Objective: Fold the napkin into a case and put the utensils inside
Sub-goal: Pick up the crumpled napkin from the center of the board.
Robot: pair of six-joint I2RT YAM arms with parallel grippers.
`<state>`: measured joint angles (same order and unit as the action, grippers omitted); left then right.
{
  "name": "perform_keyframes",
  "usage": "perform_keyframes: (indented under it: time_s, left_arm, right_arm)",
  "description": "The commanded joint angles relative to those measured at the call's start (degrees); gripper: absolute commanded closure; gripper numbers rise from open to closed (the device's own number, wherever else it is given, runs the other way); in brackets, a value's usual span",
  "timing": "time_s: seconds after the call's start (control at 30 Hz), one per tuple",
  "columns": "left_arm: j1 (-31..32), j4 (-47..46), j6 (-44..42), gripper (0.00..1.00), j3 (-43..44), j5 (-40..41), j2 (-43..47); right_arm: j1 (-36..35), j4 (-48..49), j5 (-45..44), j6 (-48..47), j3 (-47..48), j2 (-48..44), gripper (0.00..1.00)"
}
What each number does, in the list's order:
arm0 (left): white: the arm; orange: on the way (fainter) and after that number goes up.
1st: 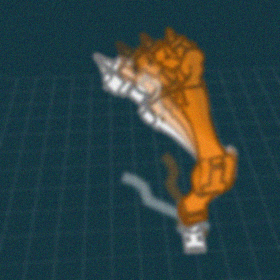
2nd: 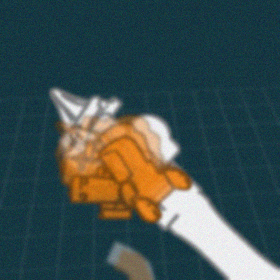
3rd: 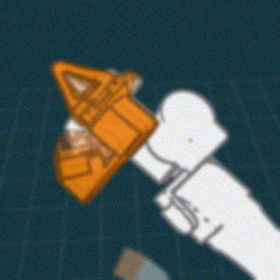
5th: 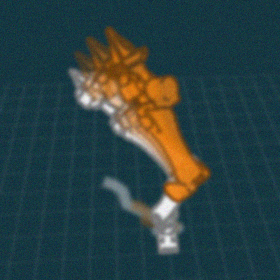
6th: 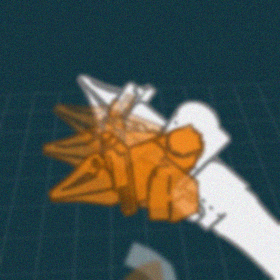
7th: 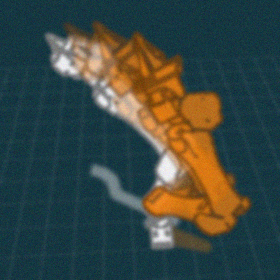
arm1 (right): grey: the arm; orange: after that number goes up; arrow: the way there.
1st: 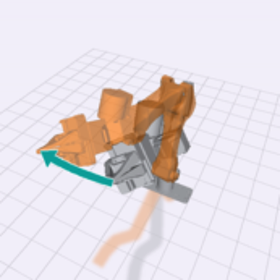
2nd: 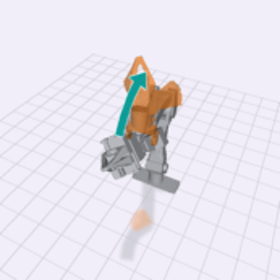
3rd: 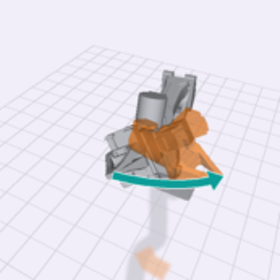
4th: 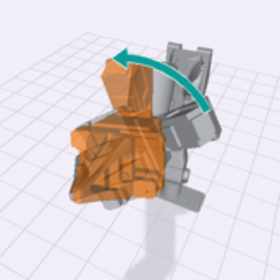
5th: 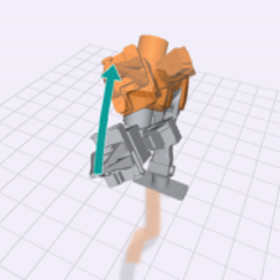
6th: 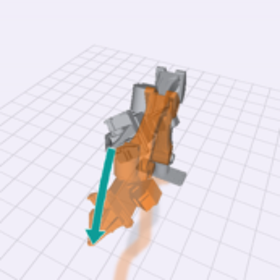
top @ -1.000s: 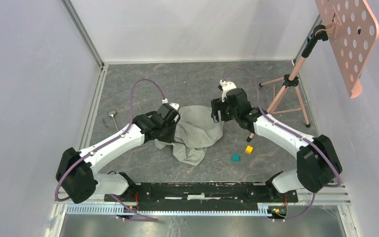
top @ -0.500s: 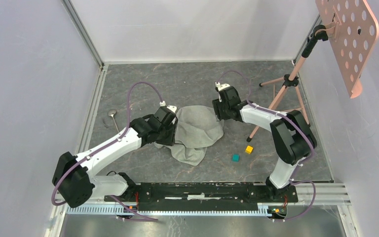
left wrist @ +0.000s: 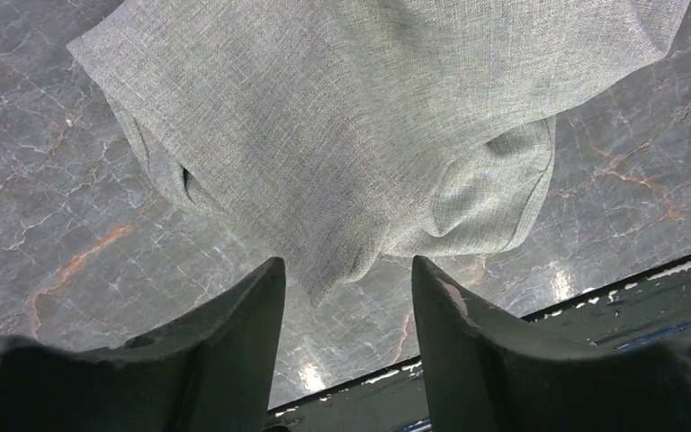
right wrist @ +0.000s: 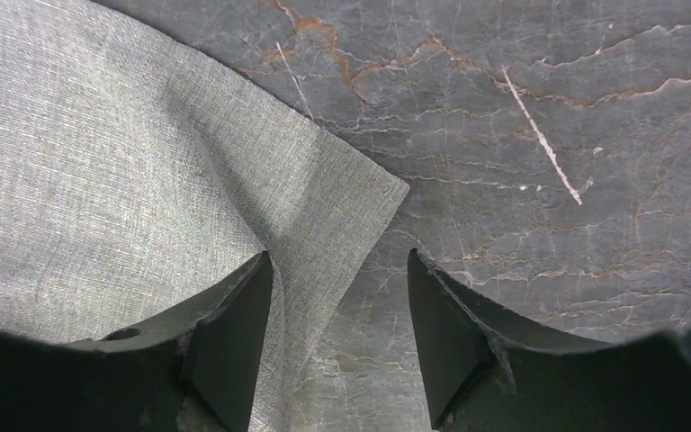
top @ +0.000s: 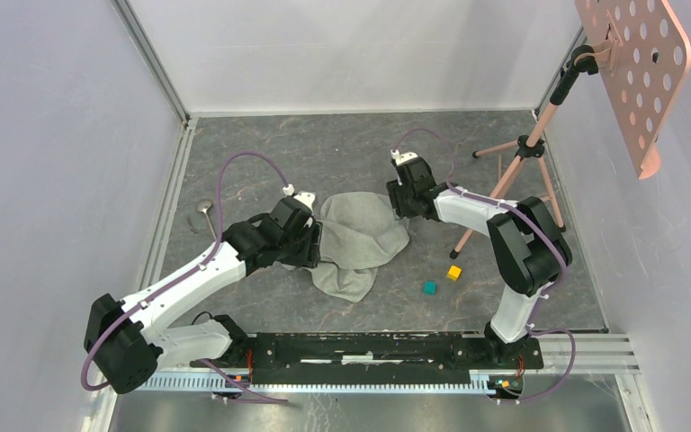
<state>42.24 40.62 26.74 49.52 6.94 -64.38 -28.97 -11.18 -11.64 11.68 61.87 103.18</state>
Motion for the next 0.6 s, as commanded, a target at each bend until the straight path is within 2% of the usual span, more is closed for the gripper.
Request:
perform_keyframes:
  time_s: [0.0,0.07,0.17,0.57]
  left_arm:
    - [0.1,-0.6,2.9,0.34,0.0,0.6,1.1]
    - [0.2,-0.6,3.3,0.26,0.3,0.7,0.9]
    - [0.1,-0.9,4.0,0.23,0.9,0.4,0.4]
    - [0.1,-0.2,4.5,0.23,1.7,1.8,-0.7]
  right_arm:
    - [1.0,3.6,-0.1,-0.4,1.5,-4.0,0.36]
    - [1.6,4.1,-0.1,-0.6,1.6,-3.7,0.35]
    - [2.6,3.6,0.1,-0.7,3.0,-1.3,0.35]
    - [2.8,5.0,3.0,-0.7,4.9,5.7,0.42]
